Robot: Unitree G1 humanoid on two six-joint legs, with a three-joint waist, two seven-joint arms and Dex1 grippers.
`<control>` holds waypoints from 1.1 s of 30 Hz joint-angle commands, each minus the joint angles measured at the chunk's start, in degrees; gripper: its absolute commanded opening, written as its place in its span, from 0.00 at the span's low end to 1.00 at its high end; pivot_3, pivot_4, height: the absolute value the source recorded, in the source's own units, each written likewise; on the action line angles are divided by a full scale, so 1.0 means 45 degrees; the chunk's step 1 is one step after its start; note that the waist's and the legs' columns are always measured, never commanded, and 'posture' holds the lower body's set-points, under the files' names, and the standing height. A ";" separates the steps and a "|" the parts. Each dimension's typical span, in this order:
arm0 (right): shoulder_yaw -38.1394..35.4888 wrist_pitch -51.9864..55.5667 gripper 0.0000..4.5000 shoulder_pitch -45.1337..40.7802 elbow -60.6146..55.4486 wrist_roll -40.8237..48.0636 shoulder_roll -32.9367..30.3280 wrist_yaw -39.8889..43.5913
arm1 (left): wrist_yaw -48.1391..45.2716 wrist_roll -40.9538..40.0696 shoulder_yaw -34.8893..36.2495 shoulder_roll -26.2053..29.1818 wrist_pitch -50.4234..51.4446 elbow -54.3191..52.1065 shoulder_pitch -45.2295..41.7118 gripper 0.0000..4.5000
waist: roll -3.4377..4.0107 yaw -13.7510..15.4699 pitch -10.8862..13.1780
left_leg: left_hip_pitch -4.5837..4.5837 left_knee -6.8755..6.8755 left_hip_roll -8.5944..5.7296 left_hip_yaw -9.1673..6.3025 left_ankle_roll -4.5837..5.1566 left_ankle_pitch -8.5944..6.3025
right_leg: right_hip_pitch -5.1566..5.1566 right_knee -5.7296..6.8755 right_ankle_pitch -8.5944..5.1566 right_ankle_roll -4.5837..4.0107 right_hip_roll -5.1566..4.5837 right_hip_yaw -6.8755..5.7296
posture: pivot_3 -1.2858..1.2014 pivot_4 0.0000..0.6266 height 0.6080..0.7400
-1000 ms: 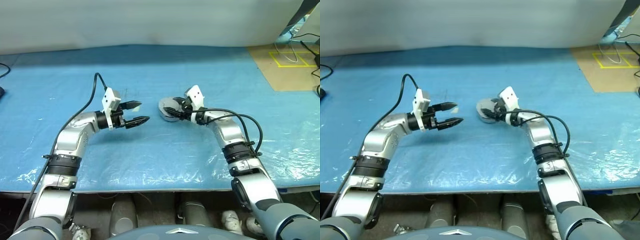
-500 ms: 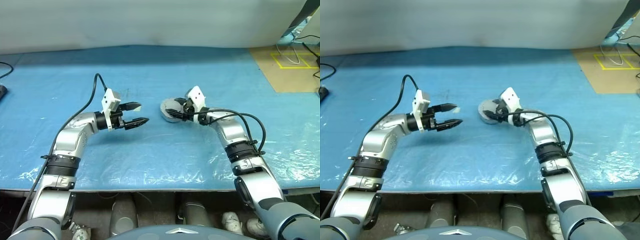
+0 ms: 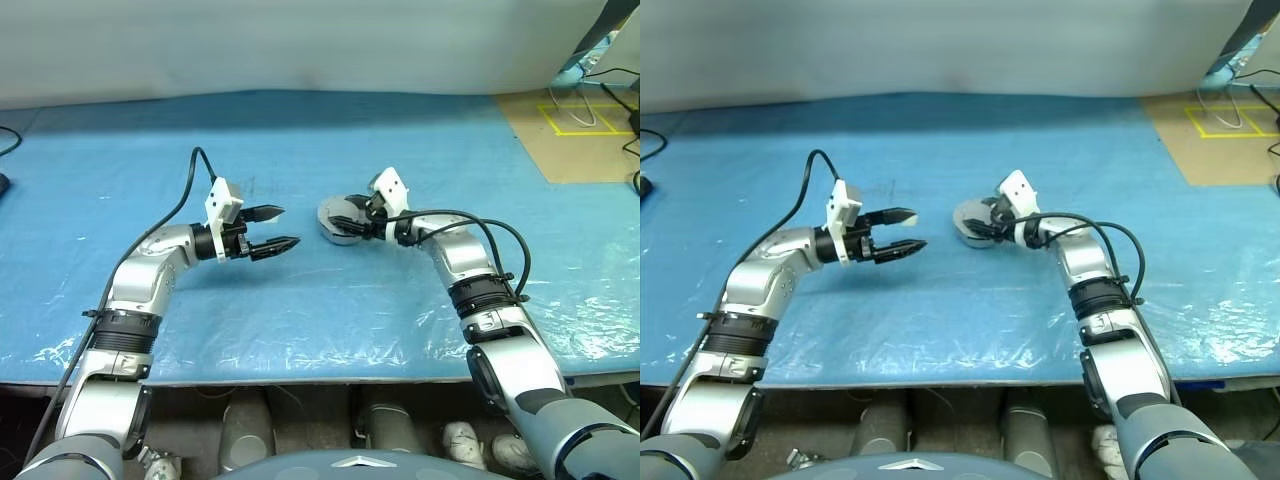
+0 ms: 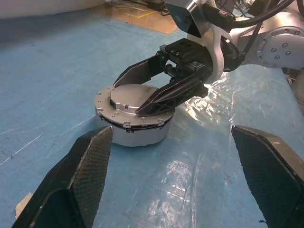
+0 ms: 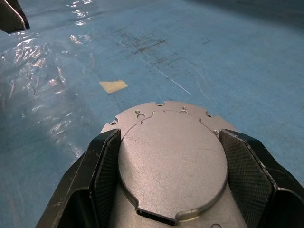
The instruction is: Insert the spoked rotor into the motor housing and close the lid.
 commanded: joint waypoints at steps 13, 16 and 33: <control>0.0018 0.0393 0.66 -0.0513 -0.0110 0.0093 -0.0482 0.0929 | 0.0087 -0.0235 0.0004 -0.0108 0.0147 -0.0603 -0.0013 0.93 | 0.0000 0.0017 0.0000 | -0.0012 0.0000 0.0000 0.0000 0.0004 0.0002 | -0.0006 -0.0003 0.0000 -0.0001 -0.0001 -0.0004 | 0.52 0.24 1.00; 0.0099 0.0234 0.66 -0.0379 0.0073 -0.0053 -0.0460 0.0830 | 0.0099 -0.0238 0.0020 -0.0121 0.0165 -0.0642 0.0006 0.93 | 0.0000 0.0013 0.0000 | -0.0012 0.0000 0.0001 0.0000 0.0005 0.0003 | -0.0007 -0.0002 0.0000 -0.0001 -0.0001 -0.0004 | 0.52 0.24 1.00; 0.0542 -0.0997 0.66 0.0377 0.1525 -0.0857 -0.0219 -0.0242 | 0.0162 -0.0252 0.0069 -0.0114 0.0175 -0.0665 0.0045 0.93 | -0.0001 0.0005 -0.0001 | 0.0087 0.0020 -0.0003 0.0003 -0.0032 -0.0022 | 0.0086 -0.0002 -0.0003 -0.0004 -0.0007 0.0012 | 0.52 0.24 1.00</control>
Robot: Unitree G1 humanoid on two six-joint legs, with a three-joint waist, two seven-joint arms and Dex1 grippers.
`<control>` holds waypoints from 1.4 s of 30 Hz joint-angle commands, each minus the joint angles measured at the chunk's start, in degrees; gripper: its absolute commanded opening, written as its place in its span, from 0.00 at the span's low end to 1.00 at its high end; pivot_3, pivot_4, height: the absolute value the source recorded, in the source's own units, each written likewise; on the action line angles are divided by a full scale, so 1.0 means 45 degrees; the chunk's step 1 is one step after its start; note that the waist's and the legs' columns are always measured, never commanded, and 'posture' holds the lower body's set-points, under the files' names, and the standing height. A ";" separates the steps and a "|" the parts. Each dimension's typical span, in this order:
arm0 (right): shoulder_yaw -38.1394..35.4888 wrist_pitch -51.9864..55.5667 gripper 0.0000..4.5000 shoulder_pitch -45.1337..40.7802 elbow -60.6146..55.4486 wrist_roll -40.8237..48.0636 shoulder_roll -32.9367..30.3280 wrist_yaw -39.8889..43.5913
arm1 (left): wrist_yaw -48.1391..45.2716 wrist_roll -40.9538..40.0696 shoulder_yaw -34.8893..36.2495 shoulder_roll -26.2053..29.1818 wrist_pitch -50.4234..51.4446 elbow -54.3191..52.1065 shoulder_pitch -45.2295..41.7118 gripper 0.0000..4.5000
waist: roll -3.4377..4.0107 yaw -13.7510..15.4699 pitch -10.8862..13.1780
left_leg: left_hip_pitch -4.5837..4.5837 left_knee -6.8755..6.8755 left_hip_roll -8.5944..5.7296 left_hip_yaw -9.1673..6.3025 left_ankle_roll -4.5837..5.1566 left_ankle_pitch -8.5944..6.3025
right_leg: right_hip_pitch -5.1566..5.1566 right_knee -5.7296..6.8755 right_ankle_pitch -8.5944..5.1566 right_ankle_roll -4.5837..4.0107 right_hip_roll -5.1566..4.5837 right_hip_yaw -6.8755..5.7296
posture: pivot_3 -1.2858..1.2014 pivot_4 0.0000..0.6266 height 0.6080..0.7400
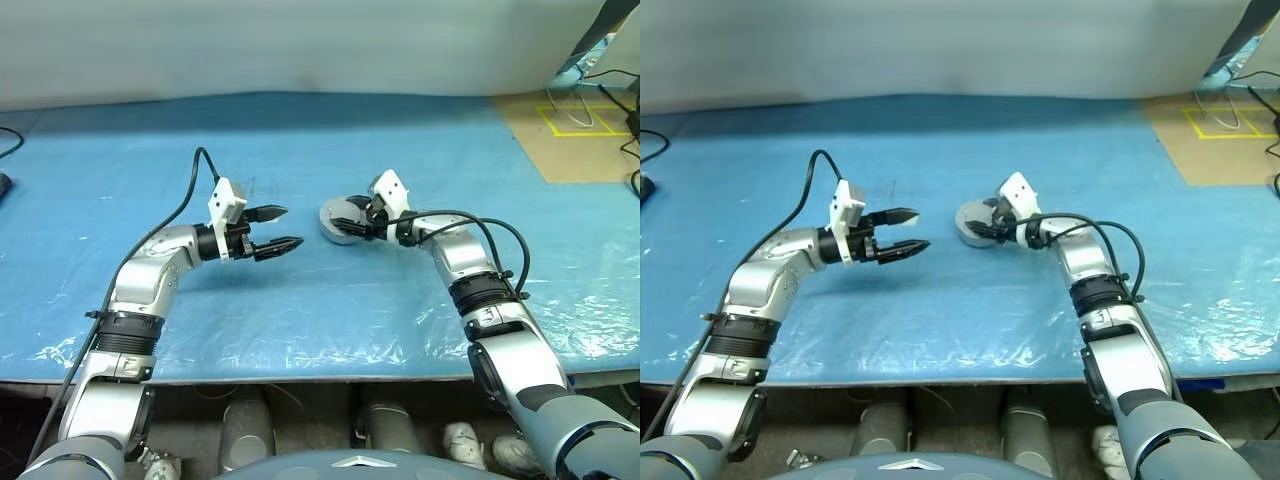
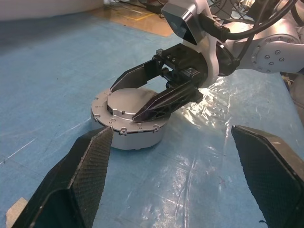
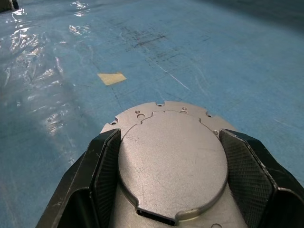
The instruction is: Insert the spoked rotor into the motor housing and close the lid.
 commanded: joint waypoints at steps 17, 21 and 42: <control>0.1442 0.2938 0.66 0.3839 -0.4264 0.0189 -0.0824 0.1163 | 0.0156 -0.0074 0.0026 -0.0139 -0.0325 -0.0173 -0.0115 0.93 | -0.0075 0.0016 -0.0178 | 0.0067 -0.0102 -0.0011 0.0001 -0.0004 -0.0002 | 0.0064 -0.0090 -0.0003 0.0003 0.0003 -0.0007 | 0.52 0.24 1.00; 0.1081 0.3787 0.66 0.3577 -0.5071 0.0706 -0.0606 0.0995 | 0.0128 -0.0036 0.0005 -0.0178 -0.0386 -0.0025 -0.0207 0.93 | -0.0075 -0.0027 -0.0179 | 0.0078 -0.0111 -0.0001 0.0003 -0.0005 -0.0003 | 0.0064 -0.0101 -0.0004 0.0004 0.0012 -0.0005 | 0.52 0.24 1.00; 0.0419 0.4309 0.66 0.2852 -0.5885 0.1666 -0.0810 0.0910 | 0.0046 0.0030 -0.0020 -0.0164 -0.0458 0.0035 -0.0236 0.93 | -0.0071 -0.0031 -0.0176 | 0.0076 -0.0146 -0.0018 0.0013 -0.0009 -0.0005 | 0.0061 -0.0155 -0.0003 0.0007 0.0008 0.0011 | 0.52 0.24 1.00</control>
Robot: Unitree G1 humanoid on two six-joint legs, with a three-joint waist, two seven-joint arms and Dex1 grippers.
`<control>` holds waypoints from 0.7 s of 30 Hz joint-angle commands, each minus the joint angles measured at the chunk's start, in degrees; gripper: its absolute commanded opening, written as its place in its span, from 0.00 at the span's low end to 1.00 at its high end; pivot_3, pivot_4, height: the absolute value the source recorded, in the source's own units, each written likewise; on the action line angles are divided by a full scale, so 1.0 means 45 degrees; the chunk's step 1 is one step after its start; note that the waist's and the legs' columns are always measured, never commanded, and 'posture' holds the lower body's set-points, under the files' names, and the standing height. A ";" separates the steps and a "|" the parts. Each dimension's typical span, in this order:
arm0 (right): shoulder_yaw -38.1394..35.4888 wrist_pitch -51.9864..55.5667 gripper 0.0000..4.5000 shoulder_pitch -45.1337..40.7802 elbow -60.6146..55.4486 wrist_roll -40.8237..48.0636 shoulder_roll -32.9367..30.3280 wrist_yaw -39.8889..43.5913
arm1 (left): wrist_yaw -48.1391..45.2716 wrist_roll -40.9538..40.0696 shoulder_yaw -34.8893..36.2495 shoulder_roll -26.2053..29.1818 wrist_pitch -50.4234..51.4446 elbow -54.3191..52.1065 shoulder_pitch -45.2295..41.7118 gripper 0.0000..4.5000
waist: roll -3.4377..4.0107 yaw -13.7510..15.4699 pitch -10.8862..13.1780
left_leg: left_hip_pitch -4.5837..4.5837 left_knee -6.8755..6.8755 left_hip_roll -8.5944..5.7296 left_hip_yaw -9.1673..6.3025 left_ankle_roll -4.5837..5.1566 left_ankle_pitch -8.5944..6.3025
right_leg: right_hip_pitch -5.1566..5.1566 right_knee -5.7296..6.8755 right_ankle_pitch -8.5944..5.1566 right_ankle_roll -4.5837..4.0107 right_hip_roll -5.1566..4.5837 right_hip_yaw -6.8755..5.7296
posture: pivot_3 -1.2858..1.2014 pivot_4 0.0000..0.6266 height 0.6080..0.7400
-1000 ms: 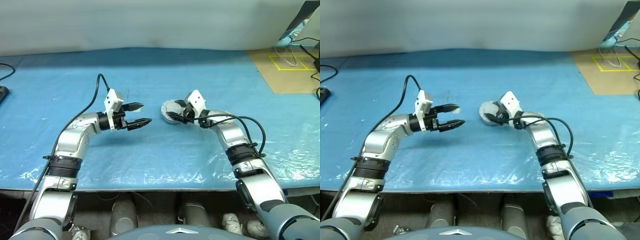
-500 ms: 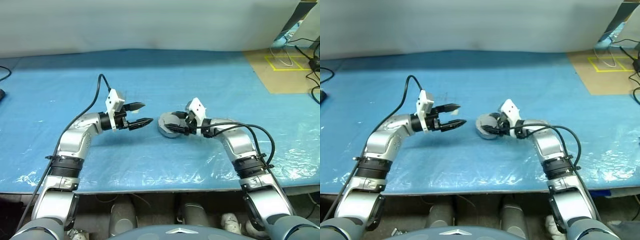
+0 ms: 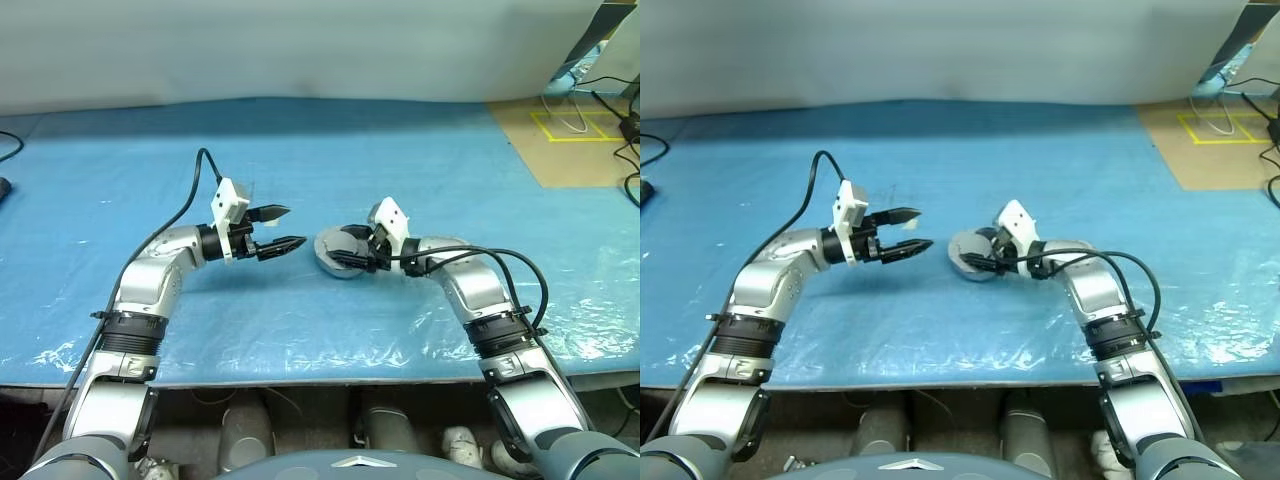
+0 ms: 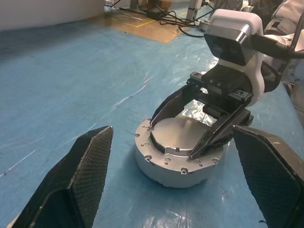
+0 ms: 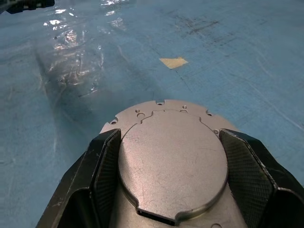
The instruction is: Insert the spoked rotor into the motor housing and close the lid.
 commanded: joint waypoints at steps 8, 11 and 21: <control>0.0173 0.0943 0.66 -0.0230 -0.0618 0.0425 -0.0365 0.0450 | -0.0131 -0.0011 -0.0086 0.0002 -0.0330 -0.0041 -0.0252 0.93 | 0.0001 0.0003 0.0001 | -0.0027 -0.0047 0.0000 0.0002 0.0000 0.0002 | -0.0020 -0.0047 0.0001 0.0001 0.0007 -0.0009 | 0.52 0.24 1.00; 0.0262 0.1065 0.66 -0.0042 -0.0791 0.0525 -0.0505 0.0650 | -0.0119 -0.0037 -0.0089 0.0002 -0.0317 -0.0081 -0.0218 0.93 | 0.0001 0.0015 0.0001 | -0.0026 -0.0052 -0.0001 0.0002 -0.0001 0.0002 | -0.0020 -0.0050 0.0001 0.0001 0.0006 -0.0010 | 0.52 0.24 1.00; 0.0413 0.0216 0.66 -0.0044 -0.0297 -0.0129 -0.0806 0.0468 | -0.0130 -0.0087 -0.0112 0.0041 -0.0345 -0.0121 -0.0128 0.93 | 0.0001 0.0036 0.0001 | -0.0028 -0.0053 -0.0005 0.0003 0.0000 0.0002 | -0.0020 -0.0052 0.0001 0.0001 0.0003 -0.0010 | 0.52 0.24 1.00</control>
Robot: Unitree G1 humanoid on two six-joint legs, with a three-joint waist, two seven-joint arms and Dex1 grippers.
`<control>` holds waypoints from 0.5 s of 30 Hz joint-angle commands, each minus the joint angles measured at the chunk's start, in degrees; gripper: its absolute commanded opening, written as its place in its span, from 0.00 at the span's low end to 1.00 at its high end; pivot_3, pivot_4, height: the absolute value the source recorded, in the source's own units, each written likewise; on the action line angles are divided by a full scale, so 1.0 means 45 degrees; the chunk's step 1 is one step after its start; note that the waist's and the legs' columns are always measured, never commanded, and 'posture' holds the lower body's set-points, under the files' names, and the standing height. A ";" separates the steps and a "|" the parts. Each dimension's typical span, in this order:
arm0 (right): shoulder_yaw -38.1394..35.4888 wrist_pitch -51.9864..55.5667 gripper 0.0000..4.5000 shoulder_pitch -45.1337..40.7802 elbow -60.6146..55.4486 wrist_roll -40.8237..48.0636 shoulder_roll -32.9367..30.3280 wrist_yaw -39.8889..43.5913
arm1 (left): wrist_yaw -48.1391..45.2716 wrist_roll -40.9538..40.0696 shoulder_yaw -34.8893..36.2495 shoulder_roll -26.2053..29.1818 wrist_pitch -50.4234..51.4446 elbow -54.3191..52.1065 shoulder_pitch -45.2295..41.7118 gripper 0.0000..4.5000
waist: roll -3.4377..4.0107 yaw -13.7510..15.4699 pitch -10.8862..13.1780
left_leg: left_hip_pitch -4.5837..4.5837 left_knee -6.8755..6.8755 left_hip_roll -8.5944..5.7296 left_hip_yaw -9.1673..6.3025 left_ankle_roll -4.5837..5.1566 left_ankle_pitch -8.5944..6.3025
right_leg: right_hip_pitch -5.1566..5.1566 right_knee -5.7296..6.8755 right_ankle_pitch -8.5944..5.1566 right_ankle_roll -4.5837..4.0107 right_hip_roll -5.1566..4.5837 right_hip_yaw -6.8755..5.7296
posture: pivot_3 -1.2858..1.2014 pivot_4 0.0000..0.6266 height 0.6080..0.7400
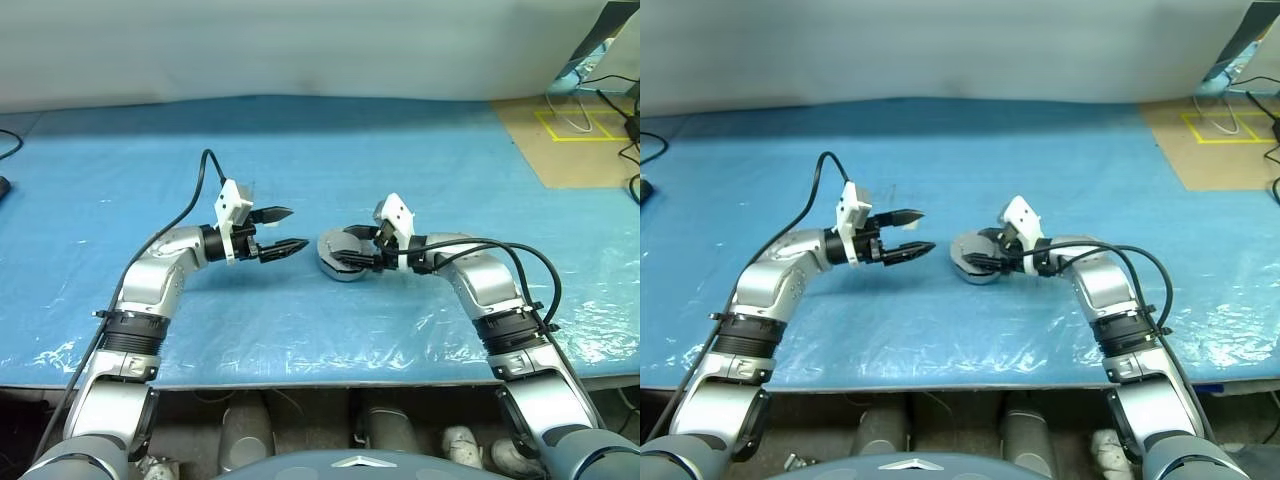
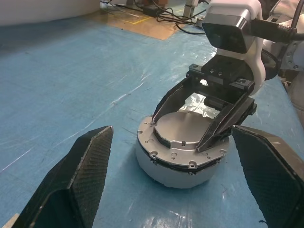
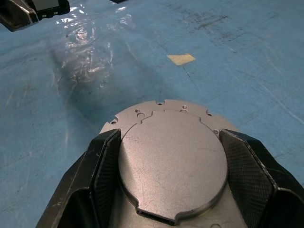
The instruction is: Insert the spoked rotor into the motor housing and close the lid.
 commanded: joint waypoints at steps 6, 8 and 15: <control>0.0750 -0.1250 0.66 0.0556 0.0981 -0.1107 -0.0311 -0.0151 | -0.0047 -0.0111 0.0086 0.0009 -0.0246 -0.0152 -0.0118 0.93 | 0.0000 -0.0003 0.0000 | 0.0005 0.0003 -0.0001 0.0001 0.0000 0.0000 | 0.0002 0.0002 0.0000 0.0000 -0.0002 0.0001 | 0.52 0.24 1.00; 0.0783 -0.1418 0.66 0.0685 0.1168 -0.1163 -0.0368 -0.0122 | -0.0059 -0.0103 0.0077 0.0020 -0.0249 -0.0156 -0.0112 0.93 | -0.0001 -0.0003 -0.0001 | 0.0009 0.0005 -0.0001 0.0002 0.0000 0.0000 | 0.0004 0.0004 0.0000 0.0000 -0.0001 0.0004 | 0.52 0.24 1.00; 0.0589 -0.1363 0.66 0.0801 0.1326 -0.0867 -0.0444 0.0077 | -0.0093 -0.0100 0.0059 0.0030 -0.0258 -0.0147 -0.0107 0.93 | -0.0001 0.0010 -0.0001 | 0.0027 0.0014 -0.0021 0.0002 0.0002 0.0000 | 0.0030 0.0005 0.0000 0.0000 -0.0019 0.0006 | 0.52 0.24 1.00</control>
